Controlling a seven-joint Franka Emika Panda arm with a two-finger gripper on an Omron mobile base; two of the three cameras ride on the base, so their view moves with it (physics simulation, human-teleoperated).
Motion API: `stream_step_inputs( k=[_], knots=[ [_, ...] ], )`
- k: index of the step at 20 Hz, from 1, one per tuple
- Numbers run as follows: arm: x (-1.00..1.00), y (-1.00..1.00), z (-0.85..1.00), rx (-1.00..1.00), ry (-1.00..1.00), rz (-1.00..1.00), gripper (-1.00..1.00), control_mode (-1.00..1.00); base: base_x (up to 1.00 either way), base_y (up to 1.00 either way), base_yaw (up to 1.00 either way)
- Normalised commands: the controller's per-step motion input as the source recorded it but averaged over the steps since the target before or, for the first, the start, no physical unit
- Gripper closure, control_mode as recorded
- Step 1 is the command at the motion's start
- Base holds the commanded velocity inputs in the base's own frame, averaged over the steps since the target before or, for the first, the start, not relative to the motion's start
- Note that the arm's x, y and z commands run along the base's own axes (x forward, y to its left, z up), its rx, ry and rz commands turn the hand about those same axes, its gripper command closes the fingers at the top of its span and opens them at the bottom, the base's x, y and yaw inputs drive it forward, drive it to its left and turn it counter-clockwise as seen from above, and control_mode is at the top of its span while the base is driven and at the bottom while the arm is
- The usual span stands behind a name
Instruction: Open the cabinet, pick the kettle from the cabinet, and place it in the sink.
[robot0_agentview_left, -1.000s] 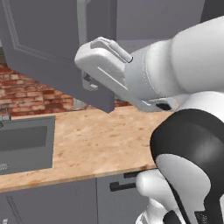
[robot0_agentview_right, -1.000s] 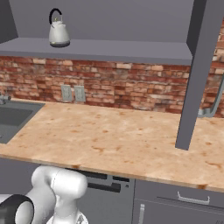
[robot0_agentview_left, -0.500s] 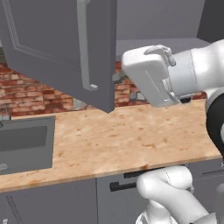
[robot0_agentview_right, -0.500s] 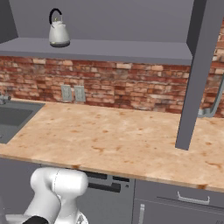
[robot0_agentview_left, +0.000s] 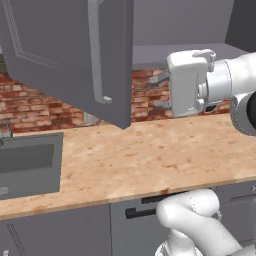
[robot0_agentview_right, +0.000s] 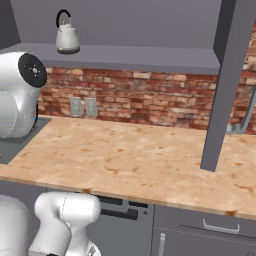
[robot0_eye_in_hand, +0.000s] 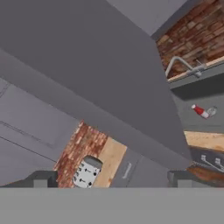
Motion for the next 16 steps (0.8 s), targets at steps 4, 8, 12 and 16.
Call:
stream_step_inputs(
  k=[4, 8, 12, 16],
  knots=[
    [0.33, -0.31, 0.01, 0.11, 0.16, 0.11, -1.00, -1.00, 0.00, 0.00, 0.00],
    [0.48, -0.03, 0.00, 0.06, 0.18, 0.05, -1.00, -1.00, 0.00, 0.00, 0.00],
    [0.51, 0.01, 0.00, 0.06, 0.24, 0.08, -1.00, -1.00, 0.00, 0.00, 0.00],
    [0.49, 0.16, 0.00, 0.01, 0.19, 0.11, -1.00, -1.00, 0.00, 0.00, 0.00]
  ],
)
